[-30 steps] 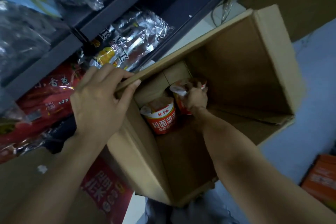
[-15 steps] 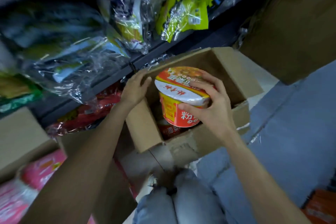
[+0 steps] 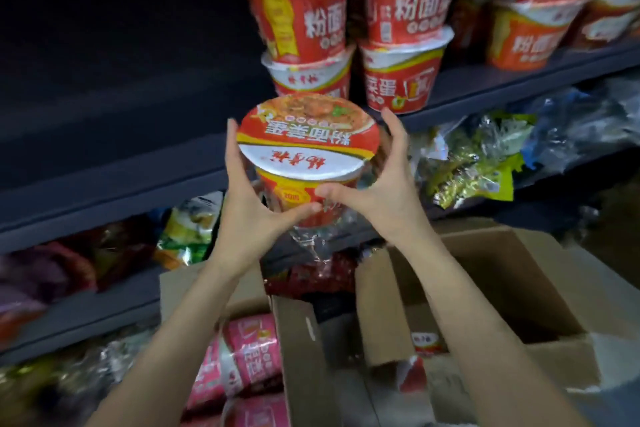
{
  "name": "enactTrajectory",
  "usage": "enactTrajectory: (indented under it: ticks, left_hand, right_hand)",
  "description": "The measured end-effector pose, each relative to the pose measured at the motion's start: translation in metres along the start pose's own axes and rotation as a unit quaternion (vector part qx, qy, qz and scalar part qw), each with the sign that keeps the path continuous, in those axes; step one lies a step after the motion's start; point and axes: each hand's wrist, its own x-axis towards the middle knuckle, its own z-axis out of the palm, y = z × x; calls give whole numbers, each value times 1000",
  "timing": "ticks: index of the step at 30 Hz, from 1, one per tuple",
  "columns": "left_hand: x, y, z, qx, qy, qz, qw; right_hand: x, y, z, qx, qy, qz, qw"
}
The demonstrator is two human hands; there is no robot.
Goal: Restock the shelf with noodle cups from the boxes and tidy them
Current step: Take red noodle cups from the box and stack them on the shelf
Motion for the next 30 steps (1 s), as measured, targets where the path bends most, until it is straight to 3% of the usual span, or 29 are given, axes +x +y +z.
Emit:
enactTrajectory:
  ticks: [3,6,7,9,11,13,15,19,21,24,27,30]
  left_hand:
    - [13,-11,-34,20,109,-12,994]
    - [36,-34,-51,22,190,-30,981]
    - [46,-41,-54,31,209,-33,977]
    - [70,-54,-59,91,246,-40,964]
    - [95,-63,-64,183,261,-69,945]
    - [119,-76,-75,220,243,-122,937]
    - [141,-90,-93,169,199,-155,953]
    - [168,-109,-114,31,121,-166,978]
    - [176,-109,-112,30,77,-173,981]
    - [186,-113,-105,64,31,-185,980]
    - [172,-99,-91,106,120,-139,977]
    - [108,-70,-58,102,182,-7,978]
  right_hand:
    - [34,-17,43,-50,-44,-11,998]
    - [62,-11,88,-144,3,-86,986]
    - [69,-7,100,-196,41,-137,970]
    - [82,4,117,-316,95,-272,904]
    - [96,20,129,-396,57,-364,841]
    - [117,31,142,-465,-26,-381,799]
    - [141,35,155,-523,-72,-327,784]
    - [187,36,170,-600,-106,-160,777]
    - [193,36,174,-598,-113,-144,781]
    - [173,32,170,-560,-117,-192,797]
    - [141,32,149,-484,-48,-299,821]
    - [94,42,109,-413,33,-354,839]
